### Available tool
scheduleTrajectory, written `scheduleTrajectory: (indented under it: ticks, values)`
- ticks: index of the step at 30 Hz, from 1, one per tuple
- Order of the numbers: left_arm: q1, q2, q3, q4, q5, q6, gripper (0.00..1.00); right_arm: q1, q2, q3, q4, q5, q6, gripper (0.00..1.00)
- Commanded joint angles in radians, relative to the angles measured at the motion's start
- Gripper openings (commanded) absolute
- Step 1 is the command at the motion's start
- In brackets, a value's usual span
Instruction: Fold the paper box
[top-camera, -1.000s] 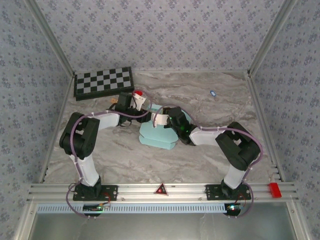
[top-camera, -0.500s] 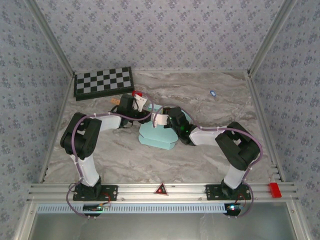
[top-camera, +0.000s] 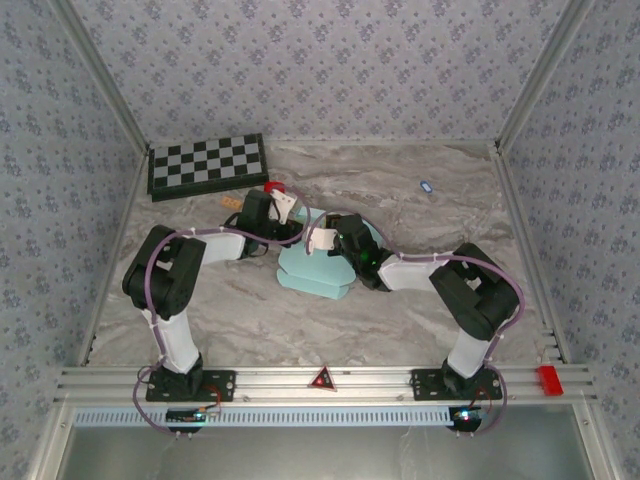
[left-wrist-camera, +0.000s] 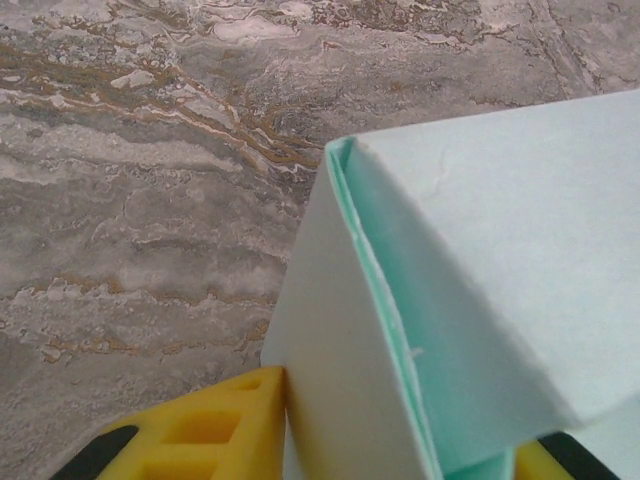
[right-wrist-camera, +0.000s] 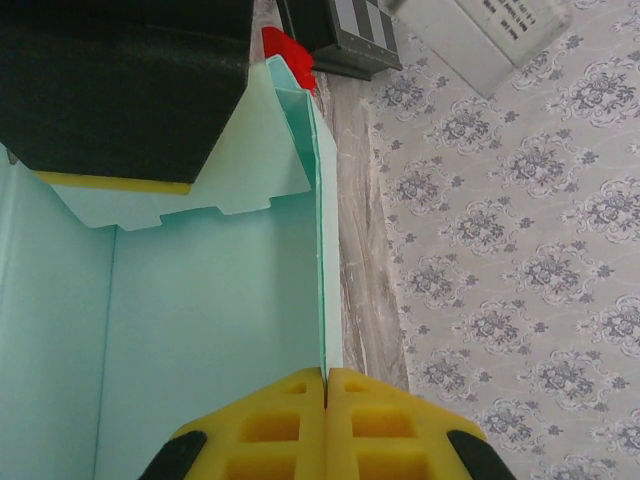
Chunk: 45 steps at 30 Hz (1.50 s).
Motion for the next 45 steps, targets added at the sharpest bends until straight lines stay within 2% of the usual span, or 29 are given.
scheduleTrajectory:
  ticks: [1, 12, 17, 22, 28, 33, 37, 45]
  values:
    - [-0.021, 0.021, 0.003, 0.049, 0.009, 0.012, 0.27, 0.014, 0.027, 0.003, -0.025, -0.028, 0.027, 0.00]
    - [-0.058, 0.005, 0.003, 0.034, -0.044, 0.042, 0.17, 0.016, 0.029, 0.012, -0.028, -0.020, 0.035, 0.00]
    - [-0.075, -0.006, 0.015, -0.009, -0.070, 0.050, 0.07, 0.015, 0.024, 0.017, -0.026, -0.014, 0.049, 0.00]
    - [-0.089, -0.030, 0.012, -0.054, -0.135, 0.040, 0.03, 0.014, 0.013, 0.022, -0.007, 0.013, 0.055, 0.15]
    - [-0.101, -0.081, -0.023, -0.059, -0.197, -0.023, 0.00, 0.023, -0.013, 0.040, 0.003, 0.069, 0.073, 0.50]
    - [-0.126, -0.120, -0.040, -0.083, -0.285, -0.073, 0.00, 0.052, -0.047, 0.083, -0.066, 0.122, 0.110, 0.65]
    - [-0.143, -0.137, -0.031, -0.149, -0.373, -0.109, 0.00, 0.067, -0.084, 0.124, -0.151, 0.156, 0.199, 0.69]
    - [-0.145, -0.177, -0.014, -0.297, -0.472, -0.248, 0.00, 0.065, -0.180, 0.197, -0.376, 0.176, 0.441, 0.70]
